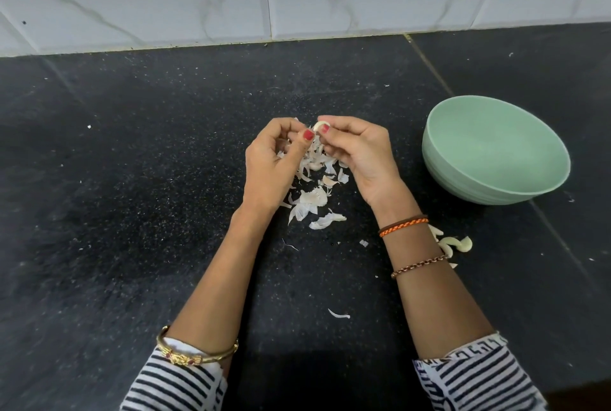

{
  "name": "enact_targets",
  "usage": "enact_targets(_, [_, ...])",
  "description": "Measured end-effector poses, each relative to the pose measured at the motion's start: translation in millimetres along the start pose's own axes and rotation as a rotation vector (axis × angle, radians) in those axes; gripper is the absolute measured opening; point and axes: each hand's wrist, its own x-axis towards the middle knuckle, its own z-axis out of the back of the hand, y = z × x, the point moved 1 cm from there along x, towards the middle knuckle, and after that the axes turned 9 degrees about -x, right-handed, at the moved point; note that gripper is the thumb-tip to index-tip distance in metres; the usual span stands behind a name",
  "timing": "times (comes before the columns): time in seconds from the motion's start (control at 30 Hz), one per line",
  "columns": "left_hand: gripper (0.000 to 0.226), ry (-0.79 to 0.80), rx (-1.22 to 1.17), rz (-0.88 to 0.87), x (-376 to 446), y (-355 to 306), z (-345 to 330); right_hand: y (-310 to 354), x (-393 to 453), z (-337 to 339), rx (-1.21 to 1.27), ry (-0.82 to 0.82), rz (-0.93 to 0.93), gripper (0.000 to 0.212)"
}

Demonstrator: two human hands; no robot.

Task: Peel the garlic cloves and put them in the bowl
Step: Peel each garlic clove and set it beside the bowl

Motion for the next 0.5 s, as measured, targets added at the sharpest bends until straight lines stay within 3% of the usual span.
enact_targets(0.27, [0.017, -0.075, 0.030, 0.060, -0.8, -1.2, -2.7, 1.1, -3.3, -9.8, -0.120, -0.048, 0.202, 0.023])
enact_targets(0.5, [0.032, -0.198, 0.019, 0.125, 0.1, 0.7, -1.0, -5.5, -3.7, -19.3, -0.356, -0.080, 0.340, 0.009])
